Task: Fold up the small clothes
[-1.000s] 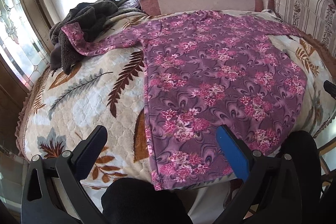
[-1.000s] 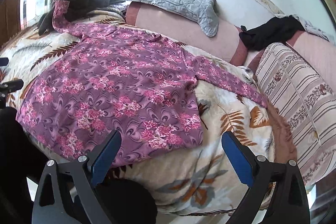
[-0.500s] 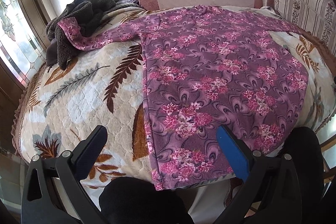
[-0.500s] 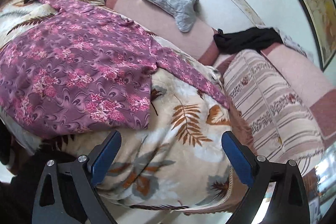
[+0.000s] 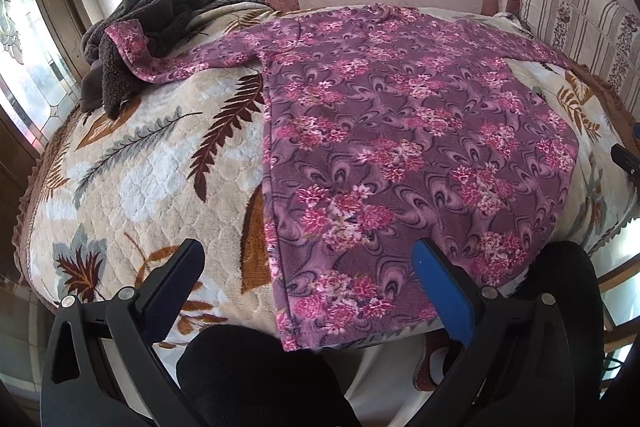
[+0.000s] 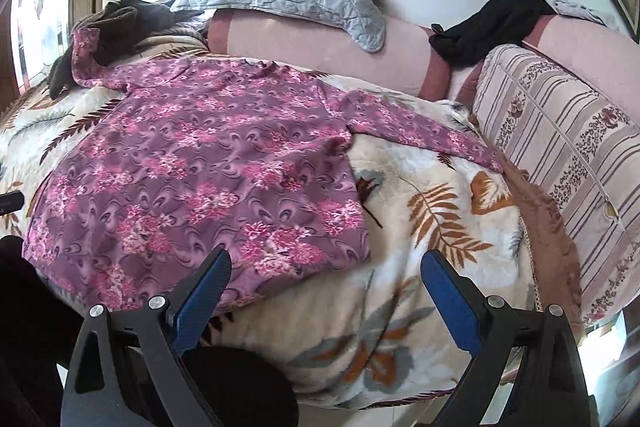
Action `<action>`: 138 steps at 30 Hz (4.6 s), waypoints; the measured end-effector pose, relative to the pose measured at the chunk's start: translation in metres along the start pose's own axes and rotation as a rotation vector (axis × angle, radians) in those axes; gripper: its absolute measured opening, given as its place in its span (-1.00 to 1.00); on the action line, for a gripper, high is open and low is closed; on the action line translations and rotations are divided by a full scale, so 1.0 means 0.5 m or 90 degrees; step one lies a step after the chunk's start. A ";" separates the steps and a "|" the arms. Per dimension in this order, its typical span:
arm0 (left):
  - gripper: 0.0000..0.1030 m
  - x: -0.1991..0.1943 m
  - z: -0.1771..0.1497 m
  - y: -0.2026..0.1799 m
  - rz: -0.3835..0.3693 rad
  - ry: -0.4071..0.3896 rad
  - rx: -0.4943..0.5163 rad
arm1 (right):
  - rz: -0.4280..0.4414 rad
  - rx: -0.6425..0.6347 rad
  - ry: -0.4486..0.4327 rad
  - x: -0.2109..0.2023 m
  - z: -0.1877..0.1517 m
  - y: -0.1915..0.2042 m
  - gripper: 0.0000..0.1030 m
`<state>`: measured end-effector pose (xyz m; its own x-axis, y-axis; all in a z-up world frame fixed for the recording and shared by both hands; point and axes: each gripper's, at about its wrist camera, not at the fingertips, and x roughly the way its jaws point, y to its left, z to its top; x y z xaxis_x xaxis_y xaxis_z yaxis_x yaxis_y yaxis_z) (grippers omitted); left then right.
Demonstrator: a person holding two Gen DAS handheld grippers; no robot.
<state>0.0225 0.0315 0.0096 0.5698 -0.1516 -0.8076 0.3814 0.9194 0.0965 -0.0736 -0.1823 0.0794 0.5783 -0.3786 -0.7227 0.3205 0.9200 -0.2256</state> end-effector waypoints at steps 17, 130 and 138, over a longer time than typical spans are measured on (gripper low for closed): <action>1.00 0.003 0.005 -0.017 -0.030 0.005 0.001 | 0.017 0.006 0.007 -0.003 0.005 0.014 0.85; -0.82 0.159 -0.023 0.085 -0.215 0.301 -0.226 | 0.156 0.315 0.232 0.210 -0.159 -0.228 -0.98; -0.22 0.112 0.053 0.078 -0.203 0.203 -0.209 | 0.244 0.319 0.060 0.143 -0.053 -0.207 -0.20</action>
<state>0.0885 0.0492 -0.0165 0.1950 -0.3695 -0.9085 0.2232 0.9187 -0.3258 -0.0851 -0.3018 0.0337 0.6604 -0.0011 -0.7509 0.4292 0.8211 0.3763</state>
